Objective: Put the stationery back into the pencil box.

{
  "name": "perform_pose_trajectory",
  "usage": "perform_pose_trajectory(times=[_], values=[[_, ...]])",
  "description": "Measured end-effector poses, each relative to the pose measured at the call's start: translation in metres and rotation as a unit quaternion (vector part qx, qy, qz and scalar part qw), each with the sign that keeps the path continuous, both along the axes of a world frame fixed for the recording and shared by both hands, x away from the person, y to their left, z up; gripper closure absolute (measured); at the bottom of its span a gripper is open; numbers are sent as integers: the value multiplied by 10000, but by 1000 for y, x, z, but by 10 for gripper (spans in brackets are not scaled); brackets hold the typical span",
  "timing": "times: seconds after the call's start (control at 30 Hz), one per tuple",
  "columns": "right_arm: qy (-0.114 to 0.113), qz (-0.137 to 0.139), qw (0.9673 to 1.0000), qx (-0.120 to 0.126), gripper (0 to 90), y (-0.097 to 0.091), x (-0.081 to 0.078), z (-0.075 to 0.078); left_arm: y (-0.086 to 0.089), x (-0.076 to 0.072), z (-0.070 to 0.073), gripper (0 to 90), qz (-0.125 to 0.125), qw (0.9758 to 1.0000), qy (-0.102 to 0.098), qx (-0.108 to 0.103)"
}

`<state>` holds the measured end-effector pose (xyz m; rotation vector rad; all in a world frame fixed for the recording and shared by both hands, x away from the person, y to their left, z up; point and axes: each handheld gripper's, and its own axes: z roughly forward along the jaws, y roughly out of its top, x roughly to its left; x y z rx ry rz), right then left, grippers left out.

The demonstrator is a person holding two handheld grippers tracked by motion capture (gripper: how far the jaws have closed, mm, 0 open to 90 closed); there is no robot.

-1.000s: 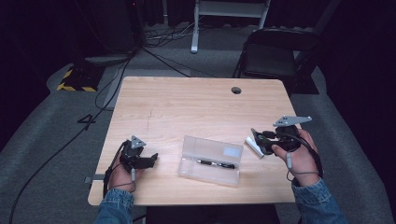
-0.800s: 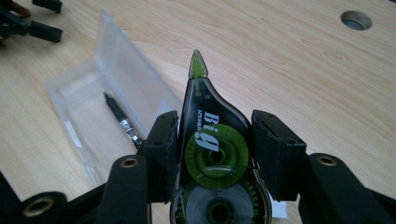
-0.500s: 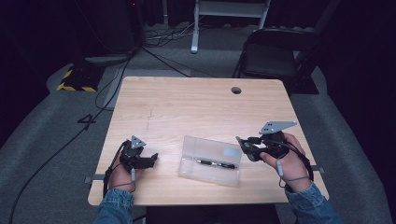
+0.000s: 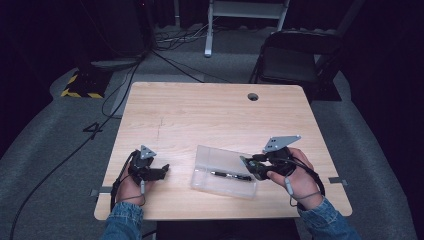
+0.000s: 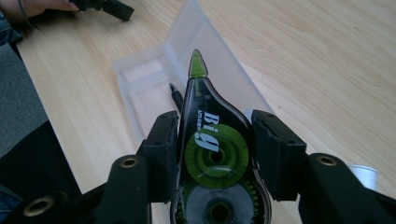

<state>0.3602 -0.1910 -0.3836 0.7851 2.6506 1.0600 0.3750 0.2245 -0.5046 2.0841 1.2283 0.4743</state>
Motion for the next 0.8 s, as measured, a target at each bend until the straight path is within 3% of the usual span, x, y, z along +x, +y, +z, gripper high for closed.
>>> perform_pose_trajectory(times=[0.23, 0.8], values=[[3, 339, 9994, -112, 533, 15, -2, -12, 0, 0, 0, 189, 0, 10000, 1, 1], [115, 854, 9956, -361, 533, 38, -1, -44, 0, 0, 0, 189, -2, 10000, 2, 0]])
